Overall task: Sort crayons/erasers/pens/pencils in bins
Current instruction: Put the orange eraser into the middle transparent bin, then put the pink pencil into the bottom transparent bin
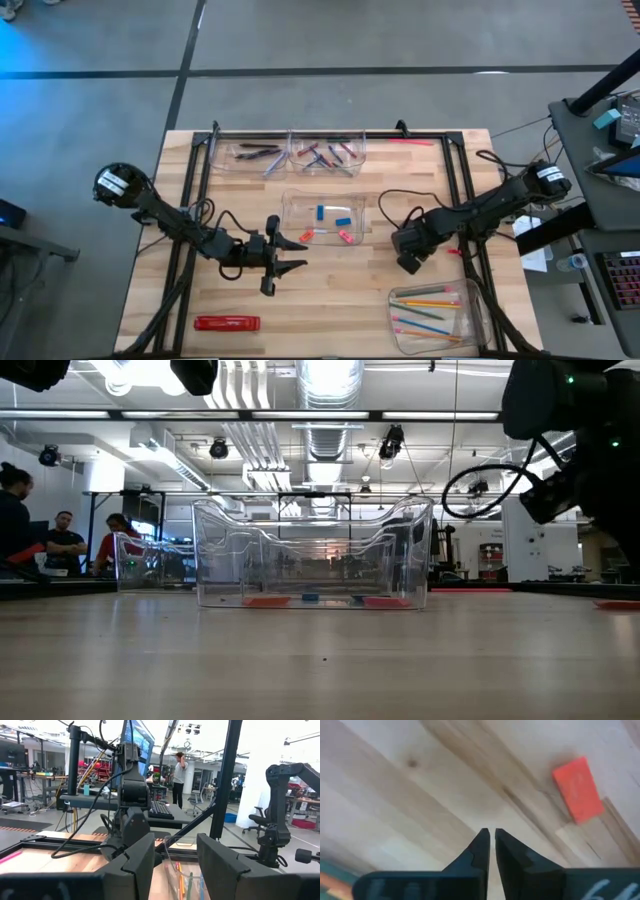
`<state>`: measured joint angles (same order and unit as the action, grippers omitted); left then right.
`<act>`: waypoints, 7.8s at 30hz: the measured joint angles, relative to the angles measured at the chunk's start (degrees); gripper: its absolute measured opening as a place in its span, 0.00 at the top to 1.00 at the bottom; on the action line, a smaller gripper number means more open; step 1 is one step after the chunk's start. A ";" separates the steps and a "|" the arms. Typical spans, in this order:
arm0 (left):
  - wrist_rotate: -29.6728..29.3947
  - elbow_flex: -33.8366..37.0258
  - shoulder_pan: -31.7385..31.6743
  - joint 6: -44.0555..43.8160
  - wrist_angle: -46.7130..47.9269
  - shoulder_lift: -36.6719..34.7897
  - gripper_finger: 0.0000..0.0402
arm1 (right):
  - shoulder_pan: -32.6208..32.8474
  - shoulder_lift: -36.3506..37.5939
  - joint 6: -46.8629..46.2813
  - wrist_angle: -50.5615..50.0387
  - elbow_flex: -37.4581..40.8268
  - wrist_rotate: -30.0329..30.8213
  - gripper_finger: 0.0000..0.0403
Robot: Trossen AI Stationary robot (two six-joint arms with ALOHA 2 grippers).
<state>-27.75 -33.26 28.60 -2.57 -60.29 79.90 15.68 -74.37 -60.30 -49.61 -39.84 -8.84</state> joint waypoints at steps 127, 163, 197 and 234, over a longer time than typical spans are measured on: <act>-0.02 0.02 -0.24 0.07 1.32 0.00 0.67 | -12.35 -11.02 35.60 22.02 -29.15 17.44 0.83; 0.00 0.02 -0.38 0.02 2.07 0.00 0.67 | -27.03 -1.96 30.05 11.91 -21.36 37.73 0.45; -0.03 0.02 -2.47 -0.09 6.91 0.00 0.67 | -59.03 -7.69 34.63 26.85 -9.48 26.71 0.88; -0.22 0.02 -2.99 -0.09 8.39 0.00 0.67 | -72.01 -18.14 31.62 28.41 -13.00 29.34 0.98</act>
<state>-27.97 -33.23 25.61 -2.66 -51.90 79.90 -56.32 -92.51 -28.69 -21.19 -52.84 20.50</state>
